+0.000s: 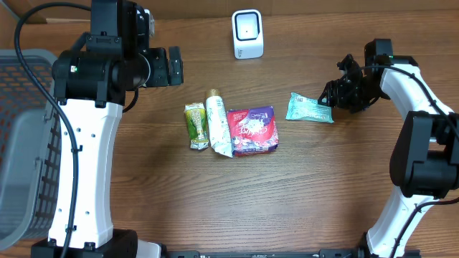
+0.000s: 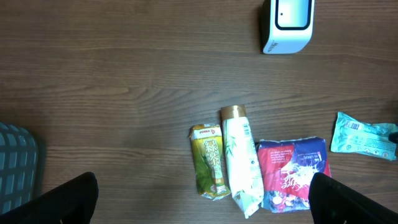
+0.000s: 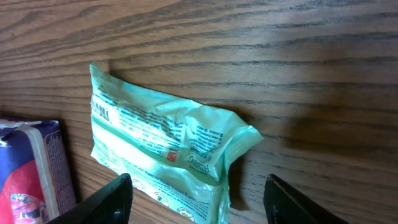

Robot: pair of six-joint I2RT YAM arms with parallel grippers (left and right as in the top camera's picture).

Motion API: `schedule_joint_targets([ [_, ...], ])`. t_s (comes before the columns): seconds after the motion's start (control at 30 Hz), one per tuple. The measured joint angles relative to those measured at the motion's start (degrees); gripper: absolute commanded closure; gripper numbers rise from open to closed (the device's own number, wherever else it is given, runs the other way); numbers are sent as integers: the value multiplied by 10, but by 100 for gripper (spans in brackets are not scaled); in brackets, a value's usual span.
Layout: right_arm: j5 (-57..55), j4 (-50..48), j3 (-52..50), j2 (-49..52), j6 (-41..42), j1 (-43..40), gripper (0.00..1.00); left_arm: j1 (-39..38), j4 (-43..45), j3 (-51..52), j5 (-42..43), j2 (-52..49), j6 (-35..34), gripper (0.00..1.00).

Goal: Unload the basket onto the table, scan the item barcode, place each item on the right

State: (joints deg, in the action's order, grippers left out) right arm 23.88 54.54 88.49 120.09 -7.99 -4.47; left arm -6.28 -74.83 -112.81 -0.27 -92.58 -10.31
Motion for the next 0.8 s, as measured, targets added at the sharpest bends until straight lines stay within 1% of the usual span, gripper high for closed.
schedule_joint_targets([
  [0.27,35,-48,-66,1,36,0,38,0,0,0,0,0,0,0],
  [0.37,53,-89,-86,-5,58,-1,43,0,0,0,0,0,0,0],
  [0.4,59,-106,-94,-7,67,-2,46,0,0,0,0,0,0,1],
  [0.53,82,-183,-131,-16,103,-3,51,0,0,0,0,0,0,0],
  [0.57,86,-198,-139,-18,111,-3,56,0,0,0,0,0,0,0],
  [0.7,96,-231,-162,-20,135,-4,88,0,0,0,0,0,0,0],
  [0.73,101,-232,-166,-20,140,-5,94,0,0,0,0,0,0,0],
  [0.77,106,-232,-168,-20,144,-5,96,0,0,0,0,0,0,0],
  [0.8,112,-232,-168,-20,148,-5,96,0,0,0,0,0,0,0],
])
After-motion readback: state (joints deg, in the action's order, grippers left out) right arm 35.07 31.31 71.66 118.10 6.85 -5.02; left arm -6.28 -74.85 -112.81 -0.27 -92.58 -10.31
